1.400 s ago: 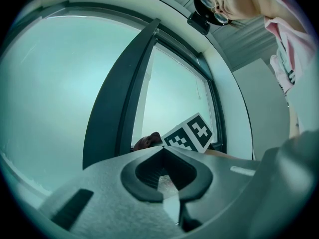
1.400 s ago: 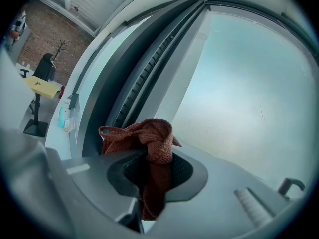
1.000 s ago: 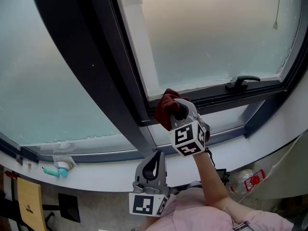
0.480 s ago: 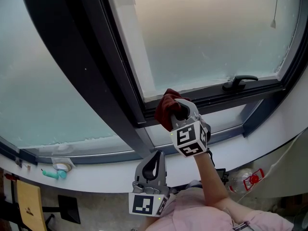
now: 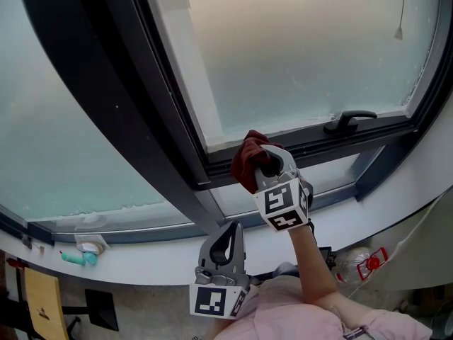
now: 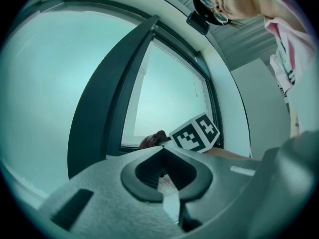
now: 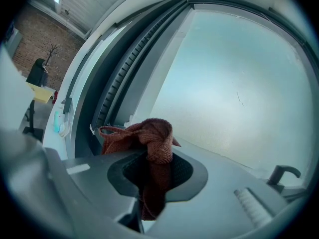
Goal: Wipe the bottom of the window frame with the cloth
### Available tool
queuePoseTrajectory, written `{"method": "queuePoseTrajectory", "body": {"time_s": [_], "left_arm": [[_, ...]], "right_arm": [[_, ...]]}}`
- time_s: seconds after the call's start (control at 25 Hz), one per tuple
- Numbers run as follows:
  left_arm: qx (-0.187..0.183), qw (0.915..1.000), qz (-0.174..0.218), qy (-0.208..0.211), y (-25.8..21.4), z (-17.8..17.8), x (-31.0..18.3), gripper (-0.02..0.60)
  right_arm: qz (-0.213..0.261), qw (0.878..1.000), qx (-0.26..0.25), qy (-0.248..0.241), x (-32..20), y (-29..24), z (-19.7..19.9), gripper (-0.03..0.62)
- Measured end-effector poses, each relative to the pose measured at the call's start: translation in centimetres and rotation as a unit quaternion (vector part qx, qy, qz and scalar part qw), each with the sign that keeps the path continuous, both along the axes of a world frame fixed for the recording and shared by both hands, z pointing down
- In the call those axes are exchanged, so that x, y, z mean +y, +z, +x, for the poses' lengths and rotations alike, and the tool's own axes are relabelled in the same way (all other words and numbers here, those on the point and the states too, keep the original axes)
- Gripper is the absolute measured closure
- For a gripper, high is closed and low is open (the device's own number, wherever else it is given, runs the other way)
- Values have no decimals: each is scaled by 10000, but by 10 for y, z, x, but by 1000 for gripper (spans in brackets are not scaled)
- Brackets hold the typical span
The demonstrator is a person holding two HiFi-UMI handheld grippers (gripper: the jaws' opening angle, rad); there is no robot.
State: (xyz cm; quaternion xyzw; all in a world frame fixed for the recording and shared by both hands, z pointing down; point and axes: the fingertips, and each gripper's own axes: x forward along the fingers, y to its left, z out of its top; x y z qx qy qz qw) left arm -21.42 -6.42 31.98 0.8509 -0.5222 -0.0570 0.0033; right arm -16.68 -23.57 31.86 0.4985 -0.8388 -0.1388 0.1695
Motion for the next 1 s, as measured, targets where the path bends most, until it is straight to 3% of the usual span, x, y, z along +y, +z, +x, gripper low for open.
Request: {"method": "queuePoseTrajectory", "body": {"time_s": [0.52, 1.0], "left_arm": [[-71, 9995, -43, -305, 4, -6, -7, 586], [-59, 9987, -27, -499, 3, -12, -12, 586]], "right_arm": [[91, 9999, 10, -118, 1, 0, 11, 533], [-155, 9995, -144, -252, -1, 1, 12, 533]]}}
